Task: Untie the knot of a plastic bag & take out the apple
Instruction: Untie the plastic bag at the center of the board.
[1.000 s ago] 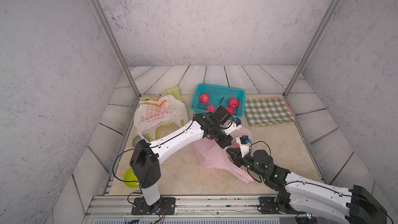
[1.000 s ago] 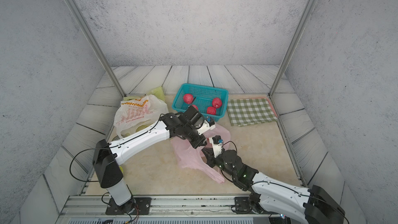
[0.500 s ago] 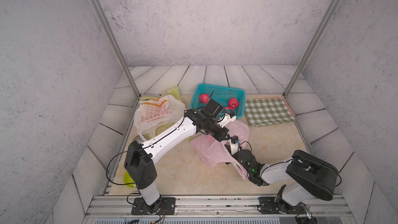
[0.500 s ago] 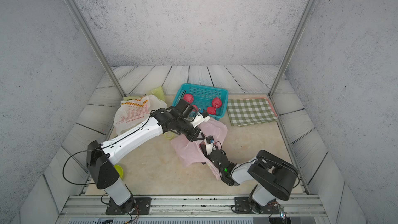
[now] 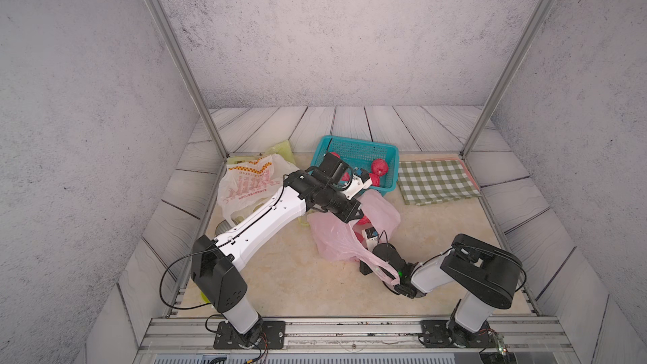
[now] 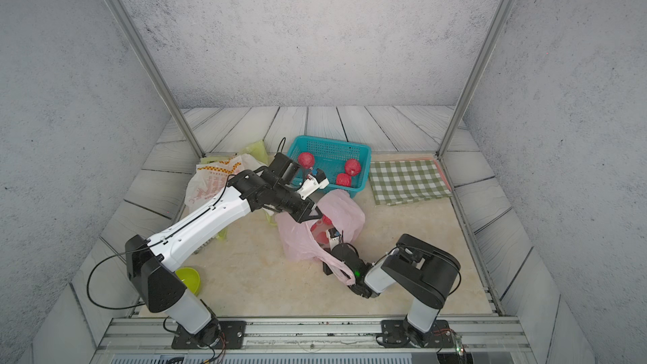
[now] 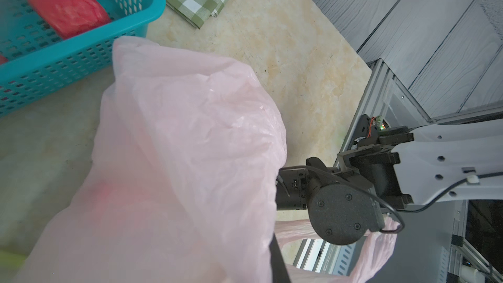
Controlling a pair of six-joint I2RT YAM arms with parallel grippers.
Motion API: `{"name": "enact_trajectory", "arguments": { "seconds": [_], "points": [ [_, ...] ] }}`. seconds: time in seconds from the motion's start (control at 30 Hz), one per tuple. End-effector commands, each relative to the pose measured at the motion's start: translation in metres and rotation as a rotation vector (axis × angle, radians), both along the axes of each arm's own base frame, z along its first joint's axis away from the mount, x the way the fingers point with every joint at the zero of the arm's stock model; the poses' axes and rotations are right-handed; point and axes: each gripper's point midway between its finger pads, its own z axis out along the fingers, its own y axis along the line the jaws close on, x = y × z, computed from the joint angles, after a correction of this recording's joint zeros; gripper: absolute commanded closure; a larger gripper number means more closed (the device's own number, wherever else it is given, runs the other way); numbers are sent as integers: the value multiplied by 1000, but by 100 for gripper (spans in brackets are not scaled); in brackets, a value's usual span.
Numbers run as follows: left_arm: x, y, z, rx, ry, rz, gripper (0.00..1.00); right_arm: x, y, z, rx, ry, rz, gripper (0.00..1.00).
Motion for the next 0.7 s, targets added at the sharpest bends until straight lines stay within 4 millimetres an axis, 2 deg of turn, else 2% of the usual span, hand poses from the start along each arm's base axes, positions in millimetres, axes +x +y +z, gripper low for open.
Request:
{"name": "enact_trajectory", "arguments": {
  "seconds": [0.0,0.3,0.47,0.5,0.53,0.57,0.67],
  "points": [
    [12,13,37,-17,-110,18,100,-37,-31,-58,-141,246,-19,100],
    [34,25,96,-27,-210,59,100,-41,-37,-64,-169,286,-49,100],
    [42,34,105,2,-239,101,100,-39,-40,-67,-194,296,-70,100],
    [42,34,105,-6,-239,106,97,-39,-40,-66,-192,296,-69,100],
    [38,34,102,-15,-227,96,87,-39,-37,-64,-189,293,-59,100],
    [34,32,99,-27,-211,82,81,-39,-35,-61,-186,289,-44,100],
    [17,30,85,-77,-158,49,72,-39,-22,-38,-191,280,33,92]
  ]
}}
